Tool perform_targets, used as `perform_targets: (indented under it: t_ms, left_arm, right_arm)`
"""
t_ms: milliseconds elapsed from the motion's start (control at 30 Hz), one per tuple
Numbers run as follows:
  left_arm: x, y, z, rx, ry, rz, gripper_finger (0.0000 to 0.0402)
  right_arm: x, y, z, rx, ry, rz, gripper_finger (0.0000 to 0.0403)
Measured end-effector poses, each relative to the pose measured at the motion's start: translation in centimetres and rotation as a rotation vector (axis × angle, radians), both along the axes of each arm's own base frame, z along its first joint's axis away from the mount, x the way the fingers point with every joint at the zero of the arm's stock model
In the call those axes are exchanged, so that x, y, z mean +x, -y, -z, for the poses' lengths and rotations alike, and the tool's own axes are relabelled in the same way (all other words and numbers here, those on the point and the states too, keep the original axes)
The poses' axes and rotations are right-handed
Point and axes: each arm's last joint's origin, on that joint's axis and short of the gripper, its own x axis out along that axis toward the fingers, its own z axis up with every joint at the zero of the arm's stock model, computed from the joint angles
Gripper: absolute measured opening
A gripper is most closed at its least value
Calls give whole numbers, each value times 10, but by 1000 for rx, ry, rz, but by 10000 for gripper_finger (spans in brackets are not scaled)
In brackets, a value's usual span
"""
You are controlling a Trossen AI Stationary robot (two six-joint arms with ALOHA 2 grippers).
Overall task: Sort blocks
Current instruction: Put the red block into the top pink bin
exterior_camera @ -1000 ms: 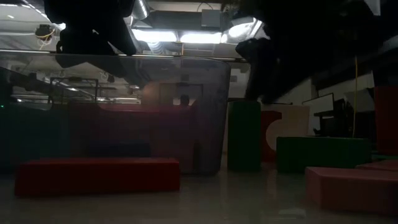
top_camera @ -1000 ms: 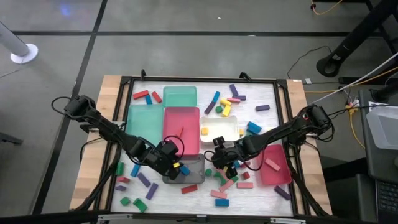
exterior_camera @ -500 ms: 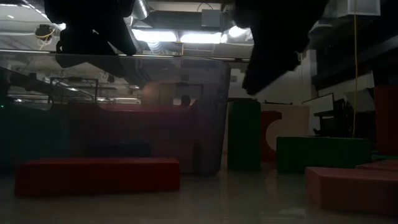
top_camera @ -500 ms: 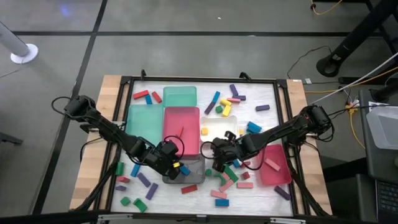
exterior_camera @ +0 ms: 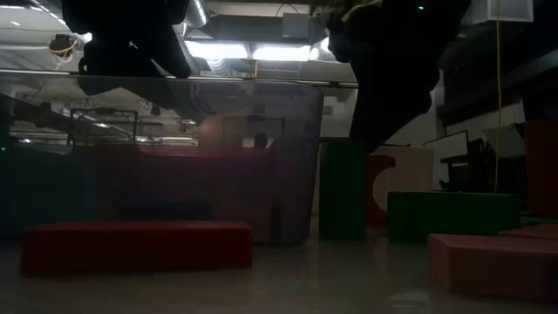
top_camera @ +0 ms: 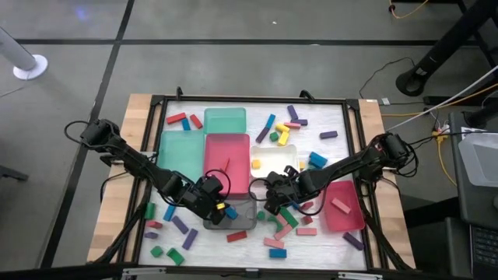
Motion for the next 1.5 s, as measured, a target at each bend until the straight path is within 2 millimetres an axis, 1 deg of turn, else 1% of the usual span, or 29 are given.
perform_targets:
  t_ms: [167, 367, 500, 767, 867, 1000, 1067, 1233, 1367, 1500]
  left_arm:
    - [0, 0, 0, 1, -3, 0, 180]
    - [0, 0, 0, 7, -3, 5, 180]
    - [0, 0, 0, 7, -3, 5, 180]
    - [0, 0, 0, 9, -3, 7, 180]
    - [0, 0, 0, 10, -3, 7, 180]
    - [0, 0, 0, 9, -3, 7, 180]
    - [0, 0, 0, 9, -3, 7, 180]
    - [0, 0, 0, 19, -4, 18, 180]
    - [0, 0, 0, 19, -4, 18, 180]
    - [0, 0, 0, 19, -4, 18, 180]
  right_arm:
    - [0, -1, 0, 40, -15, -12, 166]
    - [0, -1, 0, 35, -16, -21, 166]
    - [-1, -1, -1, 0, -24, -93, 166]
    - [-7, 0, -19, -46, -2, -262, 166]
    - [-8, 0, -20, -34, -15, -292, 166]
    - [-14, -1, -17, 57, -97, -343, 166]
    - [-19, 0, -15, 76, -151, -350, 166]
    - [-30, 0, -12, 71, -267, -330, 166]
    - [-36, 0, -12, 59, -323, -333, 166]
    - [-45, -3, -19, 53, -337, -351, 166]
